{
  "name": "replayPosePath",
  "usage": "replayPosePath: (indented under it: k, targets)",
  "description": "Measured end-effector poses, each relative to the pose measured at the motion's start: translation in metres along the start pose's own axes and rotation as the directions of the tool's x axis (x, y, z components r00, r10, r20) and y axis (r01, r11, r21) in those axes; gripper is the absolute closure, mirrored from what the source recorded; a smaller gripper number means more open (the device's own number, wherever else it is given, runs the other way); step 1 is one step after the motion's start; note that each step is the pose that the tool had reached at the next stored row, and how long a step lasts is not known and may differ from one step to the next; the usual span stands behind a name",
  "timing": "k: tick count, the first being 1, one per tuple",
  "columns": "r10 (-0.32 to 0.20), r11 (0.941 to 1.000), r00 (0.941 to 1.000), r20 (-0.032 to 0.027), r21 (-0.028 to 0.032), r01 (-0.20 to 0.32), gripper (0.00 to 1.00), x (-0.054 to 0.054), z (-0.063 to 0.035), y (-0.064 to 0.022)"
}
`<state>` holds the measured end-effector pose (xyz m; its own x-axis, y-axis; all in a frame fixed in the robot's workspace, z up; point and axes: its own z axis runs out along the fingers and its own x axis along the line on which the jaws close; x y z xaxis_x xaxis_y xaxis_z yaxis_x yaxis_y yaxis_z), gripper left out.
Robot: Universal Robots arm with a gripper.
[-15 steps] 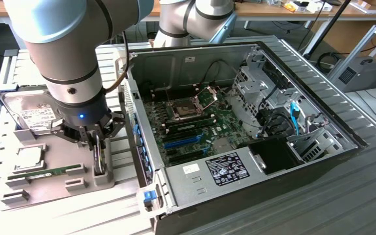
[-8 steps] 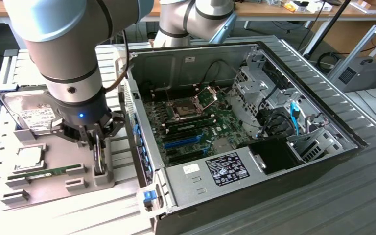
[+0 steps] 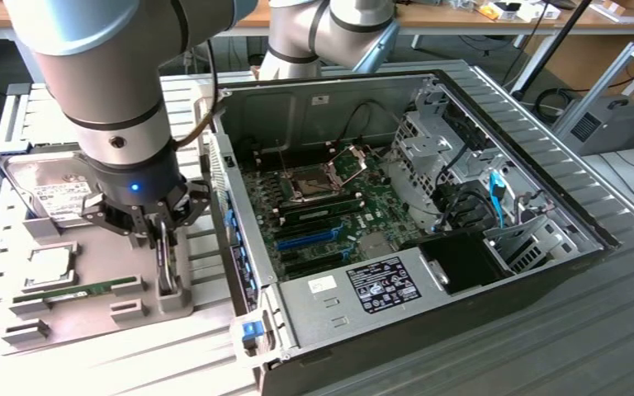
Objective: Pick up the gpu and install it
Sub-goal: 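Pick up the gpu and move the gpu toward the slot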
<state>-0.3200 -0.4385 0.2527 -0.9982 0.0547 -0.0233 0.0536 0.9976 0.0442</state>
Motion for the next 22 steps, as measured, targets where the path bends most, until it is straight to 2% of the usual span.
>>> replayPosePath:
  k: [6, 12, 15, 22]
  targets:
    - [0.0, 1.0, 1.0, -0.0001, 0.0, 0.0, 0.73, 0.0, -0.0128, 0.0006]
    - [0.0, 1.0, 1.0, 0.0, 0.001, 0.0, 0.73, -0.001, -0.0305, 0.0014]
    - [0.0, 1.0, 1.0, 0.0001, 0.001, 0.0, 0.73, -0.001, -0.0452, 0.0021]
    - [0.0, 1.0, 1.0, 0.0, 0.0011, 0.0, 0.73, -0.002, -0.0724, 0.0033]
